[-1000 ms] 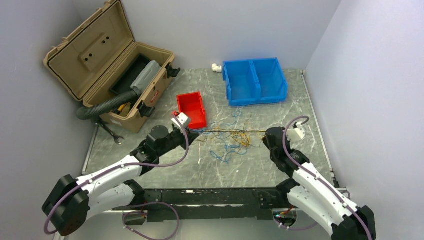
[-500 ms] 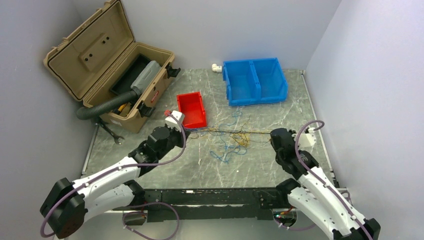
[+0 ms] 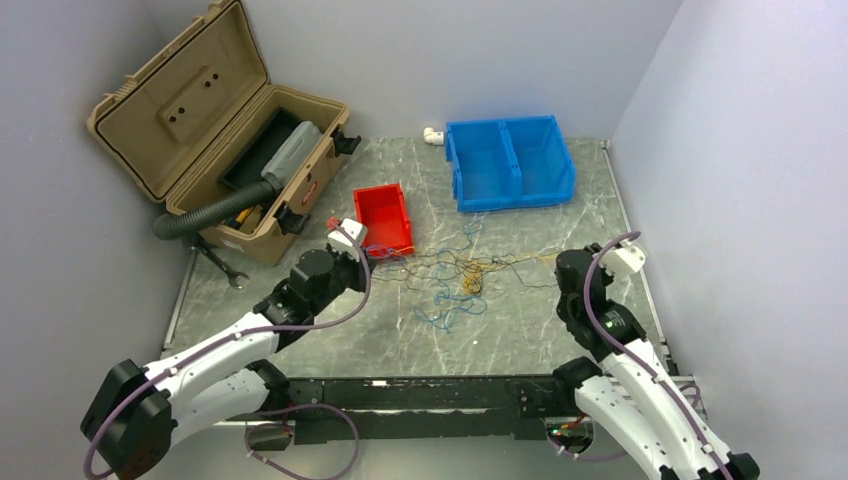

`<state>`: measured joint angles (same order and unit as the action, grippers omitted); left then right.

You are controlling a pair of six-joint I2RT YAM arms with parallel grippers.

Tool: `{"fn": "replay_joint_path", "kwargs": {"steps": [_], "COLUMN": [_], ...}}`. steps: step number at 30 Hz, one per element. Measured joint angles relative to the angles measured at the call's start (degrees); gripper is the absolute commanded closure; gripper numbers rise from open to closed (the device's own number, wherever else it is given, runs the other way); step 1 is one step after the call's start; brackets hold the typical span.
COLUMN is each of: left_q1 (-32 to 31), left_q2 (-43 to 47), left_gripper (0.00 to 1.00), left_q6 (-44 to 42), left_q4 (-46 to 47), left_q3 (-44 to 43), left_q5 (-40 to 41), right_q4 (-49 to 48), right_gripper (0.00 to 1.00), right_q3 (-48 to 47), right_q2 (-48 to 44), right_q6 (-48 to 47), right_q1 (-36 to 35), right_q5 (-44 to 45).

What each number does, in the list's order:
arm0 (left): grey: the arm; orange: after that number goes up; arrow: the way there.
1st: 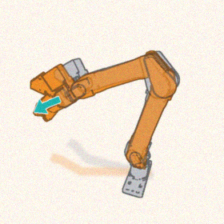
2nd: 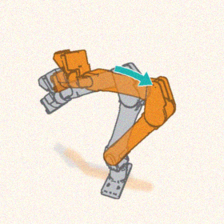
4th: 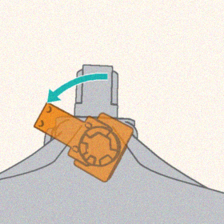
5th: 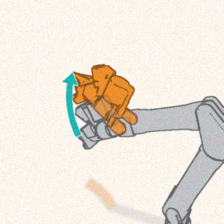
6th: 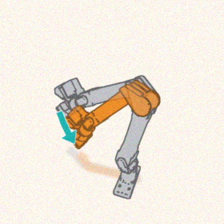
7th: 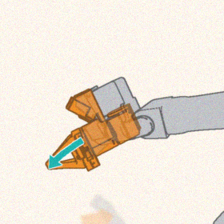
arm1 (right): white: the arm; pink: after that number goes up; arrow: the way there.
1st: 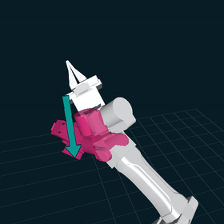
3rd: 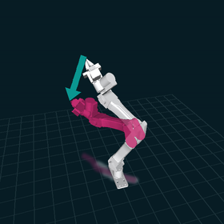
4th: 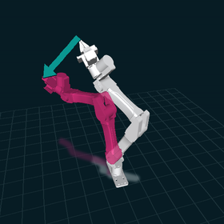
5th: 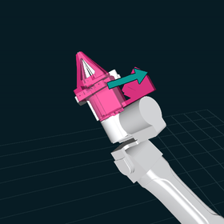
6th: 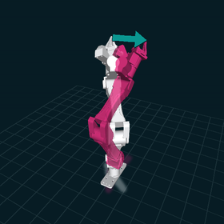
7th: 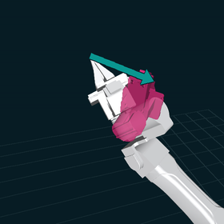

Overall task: Untangle the cables
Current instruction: Untie the cable.

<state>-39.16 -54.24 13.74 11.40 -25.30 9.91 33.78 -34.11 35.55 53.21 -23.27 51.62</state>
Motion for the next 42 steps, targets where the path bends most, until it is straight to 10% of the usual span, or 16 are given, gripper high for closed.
{"fn": "replay_joint_path", "kwargs": {"steps": [13,42], "left_q1": [-1.92,-3.32], "left_q2": [-1.86,-3.76], "left_gripper": [0.78,0.73], "left_q6": [-5.62,-8.61], "left_q4": [9.94,15.39], "left_q3": [0.39,1.92], "left_q5": [-22.10,-33.07], "right_q4": [-15.32,-19.58], "right_gripper": [0.43,0.22], "right_q3": [2.08,1.81], "right_q2": [7.56,12.90], "right_q6": [-21.46,-22.82], "right_q1": [0.09,0.09], "right_q5": [-27.30,-38.99]}}
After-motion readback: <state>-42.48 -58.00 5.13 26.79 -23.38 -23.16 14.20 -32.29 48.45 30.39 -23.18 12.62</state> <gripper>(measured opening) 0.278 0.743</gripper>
